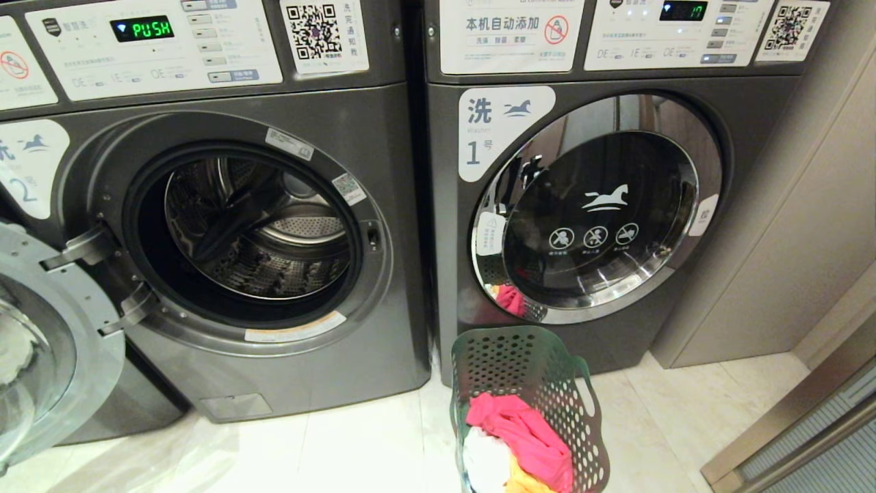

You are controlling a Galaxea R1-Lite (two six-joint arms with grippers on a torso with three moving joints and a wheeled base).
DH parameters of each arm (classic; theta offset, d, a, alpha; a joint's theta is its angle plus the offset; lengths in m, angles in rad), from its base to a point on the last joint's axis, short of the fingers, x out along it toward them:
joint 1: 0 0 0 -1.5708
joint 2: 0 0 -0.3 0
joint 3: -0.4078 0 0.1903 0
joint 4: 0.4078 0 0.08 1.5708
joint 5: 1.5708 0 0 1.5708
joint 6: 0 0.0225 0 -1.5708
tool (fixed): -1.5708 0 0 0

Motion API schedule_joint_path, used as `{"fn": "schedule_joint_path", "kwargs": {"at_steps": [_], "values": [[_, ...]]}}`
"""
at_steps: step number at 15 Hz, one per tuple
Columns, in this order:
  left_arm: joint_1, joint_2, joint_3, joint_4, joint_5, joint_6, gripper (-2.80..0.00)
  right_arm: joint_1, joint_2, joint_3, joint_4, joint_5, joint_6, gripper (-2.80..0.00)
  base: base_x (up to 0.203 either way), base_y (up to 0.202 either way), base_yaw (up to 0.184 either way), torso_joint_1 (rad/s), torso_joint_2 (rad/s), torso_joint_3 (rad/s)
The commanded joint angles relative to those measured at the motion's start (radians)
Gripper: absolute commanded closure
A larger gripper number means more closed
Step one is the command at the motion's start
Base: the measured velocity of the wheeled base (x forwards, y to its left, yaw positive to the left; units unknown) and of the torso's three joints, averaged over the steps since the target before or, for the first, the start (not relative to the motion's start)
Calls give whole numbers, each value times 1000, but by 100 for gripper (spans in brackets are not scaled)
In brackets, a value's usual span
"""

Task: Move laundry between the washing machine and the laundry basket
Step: Close the washing machine door with the left hand

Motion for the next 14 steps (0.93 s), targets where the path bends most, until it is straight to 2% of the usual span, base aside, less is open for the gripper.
{"fn": "schedule_joint_path", "kwargs": {"at_steps": [1, 7, 9, 11, 14], "values": [[1, -1, 0, -1, -1, 1, 0, 0, 2, 0, -2, -2, -1, 0, 0, 0, 0, 0, 0, 0], [0, -1, 0, 2, -2, 9, 0, 0, 2, 0, -2, -4, 20, 0, 0, 0, 0, 0, 0, 0], [1, -1, 0, 1, -2, 10, 0, 0, 2, 0, 0, 2, 5, 0, 0, 0, 0, 0, 0, 0], [0, -1, 0, 2, -2, 6, 0, 0, 2, 0, 0, 9, -55, 0, 0, 0, 0, 0, 0, 0], [1, -1, 0, 2, -2, 4, 0, 0, 2, 0, 2, 12, -58, 0, 0, 0, 0, 0, 0, 0]]}}
